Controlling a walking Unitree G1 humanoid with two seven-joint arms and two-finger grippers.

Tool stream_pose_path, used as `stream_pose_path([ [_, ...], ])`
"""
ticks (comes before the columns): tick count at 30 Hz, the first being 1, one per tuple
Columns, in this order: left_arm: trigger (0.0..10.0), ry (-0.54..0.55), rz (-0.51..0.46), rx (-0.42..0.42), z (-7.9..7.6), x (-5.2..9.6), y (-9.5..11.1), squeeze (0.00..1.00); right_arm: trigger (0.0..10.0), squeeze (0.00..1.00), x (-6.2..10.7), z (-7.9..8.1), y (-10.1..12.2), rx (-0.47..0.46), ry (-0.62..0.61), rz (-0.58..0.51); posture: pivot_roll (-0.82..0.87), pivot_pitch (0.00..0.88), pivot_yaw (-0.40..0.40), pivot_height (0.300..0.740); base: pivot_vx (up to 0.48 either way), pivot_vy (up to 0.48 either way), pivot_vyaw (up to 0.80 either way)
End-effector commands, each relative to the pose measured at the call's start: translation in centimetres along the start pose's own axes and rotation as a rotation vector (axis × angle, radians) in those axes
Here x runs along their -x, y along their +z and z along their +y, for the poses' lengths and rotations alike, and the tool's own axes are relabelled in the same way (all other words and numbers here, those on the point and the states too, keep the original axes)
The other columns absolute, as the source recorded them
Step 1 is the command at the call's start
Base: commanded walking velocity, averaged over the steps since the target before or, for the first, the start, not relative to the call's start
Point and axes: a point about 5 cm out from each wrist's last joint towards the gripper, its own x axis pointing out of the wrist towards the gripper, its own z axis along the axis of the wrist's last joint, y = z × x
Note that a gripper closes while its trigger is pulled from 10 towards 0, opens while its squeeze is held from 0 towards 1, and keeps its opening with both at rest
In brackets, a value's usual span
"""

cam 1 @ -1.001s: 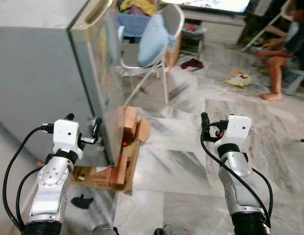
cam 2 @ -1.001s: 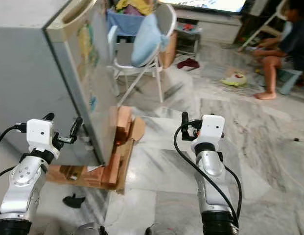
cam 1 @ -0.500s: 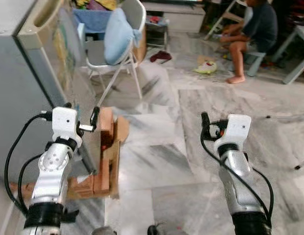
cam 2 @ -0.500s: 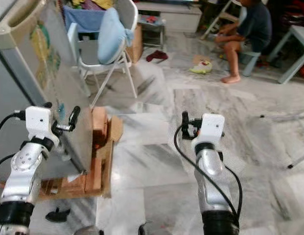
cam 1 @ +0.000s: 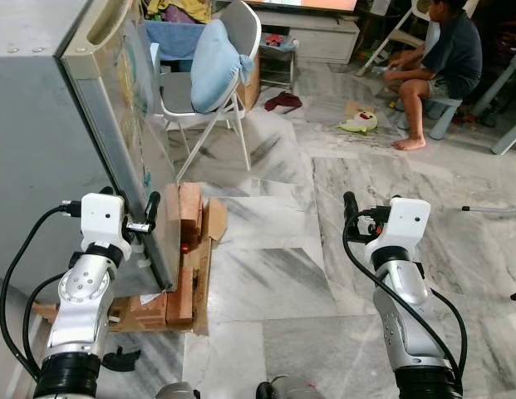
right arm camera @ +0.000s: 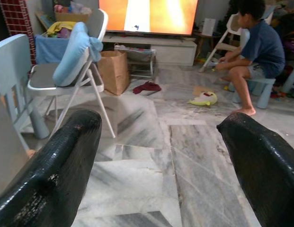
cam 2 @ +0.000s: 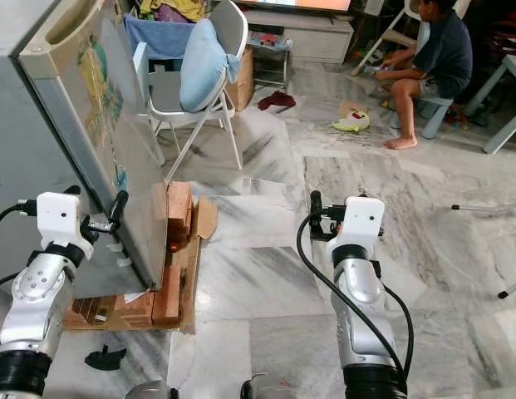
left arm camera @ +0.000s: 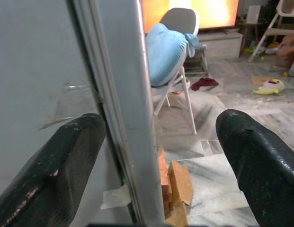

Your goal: Restocking fridge

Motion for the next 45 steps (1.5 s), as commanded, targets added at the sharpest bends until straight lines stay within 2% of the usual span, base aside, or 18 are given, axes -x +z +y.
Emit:
stream_pose_path([
  [1, 10.0, 0.0, -0.021, 0.002, 0.0, -0.8, 0.6, 0.0, 10.0, 0.0, -0.1, -0.1, 0.1, 0.006, 0.01, 0.004, 0.0, 0.022, -0.077, 0.74, 0.0, 0.0, 0.0],
  [3, 10.0, 0.01, -0.028, -0.007, 0.1, -1.5, 0.9, 0.0, 10.0, 0.0, -0.1, 0.0, 0.1, 0.005, 0.013, 0.005, 0.0, 0.022, -0.079, 0.74, 0.0, 0.0, 0.0],
  [5, 10.0, 0.026, -0.037, -0.006, 0.5, -2.8, 1.5, 0.0, 10.0, 0.0, -0.1, 0.1, 0.3, 0.005, 0.017, 0.004, -0.01, 0.023, -0.075, 0.74, 0.0, 0.0, 0.0],
  [9, 10.0, 0.023, -0.042, 0.009, 0.6, -3.8, 2.0, 0.0, 10.0, 0.0, 0.0, 0.0, 0.3, 0.003, 0.012, 0.004, -0.02, 0.025, -0.07, 0.74, 0.0, 0.0, 0.0],
  [17, 10.0, -0.021, -0.037, -0.01, -0.1, -4.9, 2.0, 0.0, 10.0, 0.0, 0.0, -0.2, 0.4, 0.002, 0.003, 0.002, -0.03, 0.024, -0.061, 0.74, 0.0, 0.0, 0.0],
  [24, 10.0, 0.059, -0.024, -0.05, 0.4, -6.1, 2.3, 0.0, 10.0, 0.0, 0.0, 0.0, 0.5, 0.0, 0.003, -0.002, -0.04, 0.022, -0.057, 0.74, 0.0, 0.0, 0.0],
  [31, 10.0, 0.103, -0.01, -0.073, 1.0, -6.8, 2.5, 0.0, 10.0, 0.0, 0.0, 0.0, 0.5, 0.0, 0.001, -0.003, -0.04, 0.023, -0.051, 0.74, 0.0, 0.0, 0.0],
  [41, 10.0, 0.13, 0.0, -0.082, 1.2, -6.4, 1.9, 0.0, 10.0, 0.0, 0.1, 0.0, 0.4, -0.005, -0.002, 0.0, -0.04, 0.025, -0.047, 0.74, 0.0, 0.0, 0.0],
  [43, 10.0, 0.148, -0.003, -0.081, 1.4, -6.5, 1.9, 0.0, 10.0, 0.0, 0.1, 0.1, 0.4, -0.005, -0.001, 0.001, -0.04, 0.025, -0.046, 0.74, 0.0, 0.0, 0.0],
  [45, 10.0, 0.129, -0.011, -0.045, 1.2, -6.6, 2.1, 0.0, 10.0, 0.0, 0.0, 0.1, 0.4, -0.007, 0.0, 0.0, -0.04, 0.023, -0.046, 0.74, 0.0, 0.0, 0.0],
])
